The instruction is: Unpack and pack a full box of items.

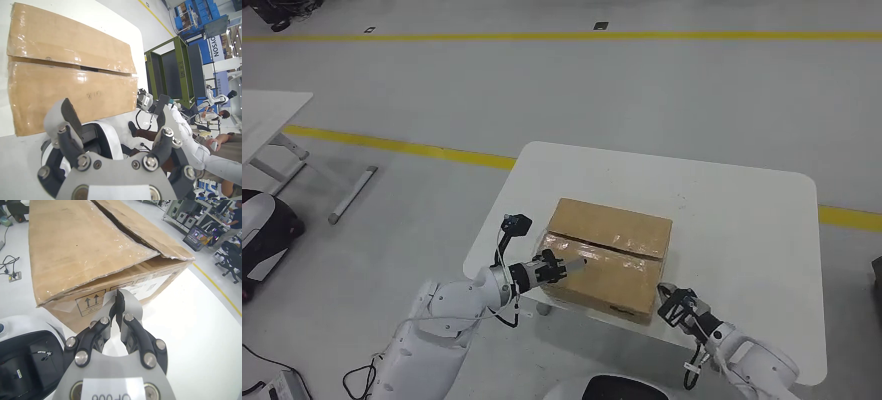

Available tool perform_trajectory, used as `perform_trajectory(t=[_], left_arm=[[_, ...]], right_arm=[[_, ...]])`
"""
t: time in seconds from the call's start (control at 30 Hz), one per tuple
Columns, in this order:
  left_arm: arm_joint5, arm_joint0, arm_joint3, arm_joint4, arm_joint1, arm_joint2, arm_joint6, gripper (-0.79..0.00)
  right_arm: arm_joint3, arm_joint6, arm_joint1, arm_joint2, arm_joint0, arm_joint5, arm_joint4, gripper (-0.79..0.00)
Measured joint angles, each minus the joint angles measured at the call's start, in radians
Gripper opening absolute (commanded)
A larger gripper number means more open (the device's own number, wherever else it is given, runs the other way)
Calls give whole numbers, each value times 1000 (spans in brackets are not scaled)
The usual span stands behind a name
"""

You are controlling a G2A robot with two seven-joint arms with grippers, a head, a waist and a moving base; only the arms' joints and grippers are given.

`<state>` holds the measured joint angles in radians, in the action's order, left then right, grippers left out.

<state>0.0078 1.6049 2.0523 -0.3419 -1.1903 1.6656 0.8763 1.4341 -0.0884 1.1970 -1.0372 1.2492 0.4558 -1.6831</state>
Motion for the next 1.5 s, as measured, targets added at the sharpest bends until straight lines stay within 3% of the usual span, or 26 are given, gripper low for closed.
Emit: perform_trajectory(t=[0.13, 0.23, 0.43, 0.57, 0.63, 1.23, 1.5], left_arm=[[-2, -1, 1, -2, 0, -2, -4, 0], [-46, -26, 29, -92, 6, -23, -22, 0], [-124, -129, 62, -507, 23, -120, -18, 0], [-189, -198, 24, -886, 30, -236, -68, 0], [-191, -221, 2, -963, 28, -280, -78, 0], [-217, -232, -19, -1041, 28, -318, -92, 0], [-244, -387, -151, -1291, 19, -449, -64, 0]], right_arm=[[36, -4, -9, -36, 39, -17, 11, -785], [81, 0, -20, -94, 78, -53, 26, -785], [176, 15, -41, -221, 147, -84, 51, -785], [221, 21, -49, -270, 184, -88, 56, -785], [233, 23, -51, -279, 200, -89, 60, -785], [289, 34, -52, -293, 262, -116, 91, -785], [305, 35, -53, -298, 284, -130, 89, -785]])
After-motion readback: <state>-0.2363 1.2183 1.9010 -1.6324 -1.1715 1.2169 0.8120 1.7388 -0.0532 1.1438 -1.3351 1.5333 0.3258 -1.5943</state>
